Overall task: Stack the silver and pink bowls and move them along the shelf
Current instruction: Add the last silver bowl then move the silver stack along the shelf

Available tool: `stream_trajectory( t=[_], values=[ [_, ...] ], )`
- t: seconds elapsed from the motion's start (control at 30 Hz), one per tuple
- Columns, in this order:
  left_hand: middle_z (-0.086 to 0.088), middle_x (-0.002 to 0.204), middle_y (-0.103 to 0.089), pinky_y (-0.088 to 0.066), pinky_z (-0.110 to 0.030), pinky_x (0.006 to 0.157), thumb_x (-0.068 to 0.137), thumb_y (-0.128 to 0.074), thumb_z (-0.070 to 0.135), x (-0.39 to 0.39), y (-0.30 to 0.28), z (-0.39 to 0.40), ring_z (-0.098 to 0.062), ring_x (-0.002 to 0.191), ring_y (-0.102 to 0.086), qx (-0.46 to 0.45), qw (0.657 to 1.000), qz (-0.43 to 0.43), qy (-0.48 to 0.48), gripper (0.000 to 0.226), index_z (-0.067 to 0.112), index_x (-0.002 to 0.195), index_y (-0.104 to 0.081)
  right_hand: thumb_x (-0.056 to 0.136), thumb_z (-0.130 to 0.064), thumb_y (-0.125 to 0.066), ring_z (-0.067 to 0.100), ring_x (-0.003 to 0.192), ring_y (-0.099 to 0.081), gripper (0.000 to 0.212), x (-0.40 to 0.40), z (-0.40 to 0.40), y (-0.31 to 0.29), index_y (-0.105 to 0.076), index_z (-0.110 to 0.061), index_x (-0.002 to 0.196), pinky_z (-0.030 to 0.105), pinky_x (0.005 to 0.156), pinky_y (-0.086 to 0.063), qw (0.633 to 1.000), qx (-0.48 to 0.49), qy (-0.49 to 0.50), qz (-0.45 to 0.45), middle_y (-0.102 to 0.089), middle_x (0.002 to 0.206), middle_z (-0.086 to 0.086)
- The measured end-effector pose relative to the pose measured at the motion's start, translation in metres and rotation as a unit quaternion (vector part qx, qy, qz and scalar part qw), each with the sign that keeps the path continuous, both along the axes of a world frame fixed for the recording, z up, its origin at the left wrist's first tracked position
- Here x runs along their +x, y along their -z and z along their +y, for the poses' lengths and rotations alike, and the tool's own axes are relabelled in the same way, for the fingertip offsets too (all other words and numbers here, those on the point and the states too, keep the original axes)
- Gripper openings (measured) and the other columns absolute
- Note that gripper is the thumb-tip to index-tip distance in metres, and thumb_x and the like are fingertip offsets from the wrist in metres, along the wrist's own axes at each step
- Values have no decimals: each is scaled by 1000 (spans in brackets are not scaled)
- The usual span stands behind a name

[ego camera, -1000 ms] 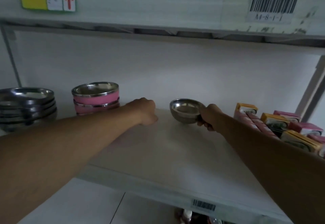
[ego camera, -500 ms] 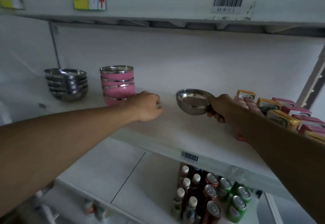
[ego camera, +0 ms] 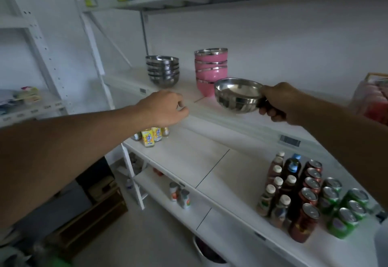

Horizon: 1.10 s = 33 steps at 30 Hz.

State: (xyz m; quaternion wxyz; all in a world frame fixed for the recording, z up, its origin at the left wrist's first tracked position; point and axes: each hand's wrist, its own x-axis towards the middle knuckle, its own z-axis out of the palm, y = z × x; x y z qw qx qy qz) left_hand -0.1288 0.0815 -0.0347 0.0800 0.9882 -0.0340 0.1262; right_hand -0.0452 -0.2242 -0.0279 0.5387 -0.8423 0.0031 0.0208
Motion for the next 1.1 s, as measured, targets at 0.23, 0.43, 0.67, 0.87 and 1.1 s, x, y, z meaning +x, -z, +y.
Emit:
stream_trajectory(
  t=[0.23,0.43,0.67,0.87,1.1],
  values=[
    [5,97,-72,-60,-38,84,100,-61,48,-15,39,125,-21,91,-70,-50,998,22,-18,28,24,101,-75,104,-30,-51,13,38,-42,40,-7,140,11,-70,0,86,22,38,-34,998,9,-56,-5,-64,53,9],
    [4,99,-73,-56,-33,73,102,-60,51,0,43,232,-20,85,-70,-48,999,22,6,30,25,102,-74,98,-23,-50,15,40,-41,29,4,240,11,-68,-5,85,23,39,-33,999,40,-18,-11,-63,58,12],
    [5,112,-75,-60,-42,91,98,-61,56,48,17,294,-22,100,-70,-58,997,18,42,35,27,110,-75,100,-23,-55,15,36,-43,32,24,291,-17,-67,-7,75,23,38,-35,996,61,46,-43,-63,52,9],
    [4,111,-70,-60,-41,88,88,-52,71,112,4,309,-20,95,-67,-26,998,39,49,46,34,110,-71,100,-25,-55,13,31,-44,36,54,307,-57,-68,-5,72,20,33,-33,990,65,81,-93,-64,48,7],
    [2,113,-73,-59,-39,91,97,-56,65,185,-16,327,-20,97,-68,-1,999,23,42,42,32,116,-74,97,-27,-51,14,31,-42,37,119,308,-87,-67,-1,75,20,35,-33,985,68,66,-144,-62,47,9]
  ],
)
